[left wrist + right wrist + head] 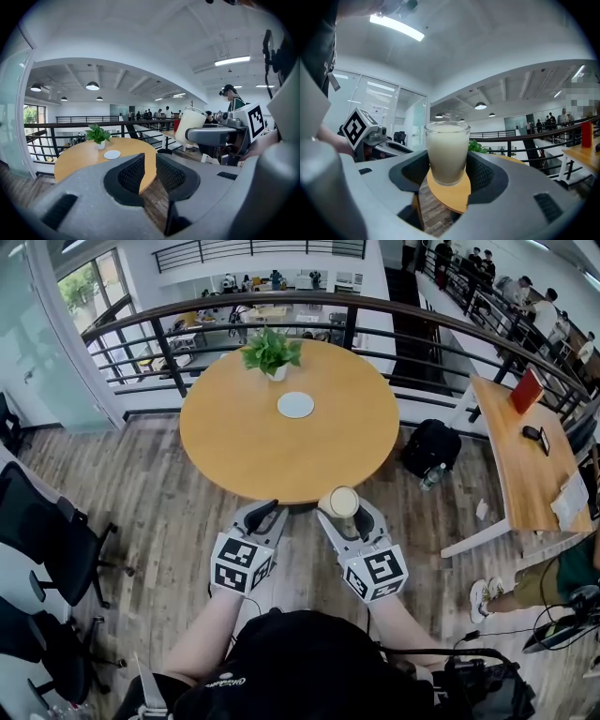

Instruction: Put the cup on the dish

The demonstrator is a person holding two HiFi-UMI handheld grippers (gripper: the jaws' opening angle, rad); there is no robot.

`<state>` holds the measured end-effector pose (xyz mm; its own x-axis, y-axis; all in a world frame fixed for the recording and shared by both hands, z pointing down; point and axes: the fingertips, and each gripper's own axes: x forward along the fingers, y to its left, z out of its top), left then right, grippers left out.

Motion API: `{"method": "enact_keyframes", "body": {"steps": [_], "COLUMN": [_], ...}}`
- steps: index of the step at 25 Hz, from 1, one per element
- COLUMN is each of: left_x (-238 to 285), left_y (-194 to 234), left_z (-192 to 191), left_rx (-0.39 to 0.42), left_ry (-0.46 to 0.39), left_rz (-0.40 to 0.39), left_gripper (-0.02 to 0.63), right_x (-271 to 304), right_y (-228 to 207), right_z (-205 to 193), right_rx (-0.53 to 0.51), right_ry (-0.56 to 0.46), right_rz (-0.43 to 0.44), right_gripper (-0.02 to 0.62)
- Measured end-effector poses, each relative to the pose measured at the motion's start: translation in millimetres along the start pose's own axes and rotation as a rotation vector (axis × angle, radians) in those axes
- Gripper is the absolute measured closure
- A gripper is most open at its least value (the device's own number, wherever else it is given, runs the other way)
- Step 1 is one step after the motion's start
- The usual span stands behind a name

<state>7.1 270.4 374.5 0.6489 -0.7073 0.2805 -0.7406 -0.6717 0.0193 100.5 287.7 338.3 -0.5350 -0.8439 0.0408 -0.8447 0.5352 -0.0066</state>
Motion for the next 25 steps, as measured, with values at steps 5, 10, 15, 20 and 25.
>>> {"method": "enact_keyframes", "body": {"steps": [5, 10, 15, 20, 25], "left_x": [7, 13, 11, 9, 9], "left_y": [-17, -39, -47, -47, -47], "left_z": [-2, -4, -3, -4, -2], "left_rx": [0.000, 0.000, -0.001, 0.000, 0.005], "left_ry": [0.007, 0.014, 0.018, 0.016, 0.006], "left_rz": [0.016, 0.020, 0.026, 0.038, 0.043], "left_gripper": [0.529, 0.529, 0.529, 0.529, 0.529], "right_x": [-16, -35, -42, -43, -42], "right_y": [-7, -19, -19, -17, -16], "right_z": [-5, -11, -8, -9, -8], "right_rx": [-0.009, 0.000, -0.007, -0.017, -0.028], "right_ry": [0.006, 0.009, 0.007, 0.011, 0.008], "right_rz": [0.022, 0.029, 0.044, 0.060, 0.071], "right_gripper": [0.351, 0.351, 0.351, 0.351, 0.351]}}
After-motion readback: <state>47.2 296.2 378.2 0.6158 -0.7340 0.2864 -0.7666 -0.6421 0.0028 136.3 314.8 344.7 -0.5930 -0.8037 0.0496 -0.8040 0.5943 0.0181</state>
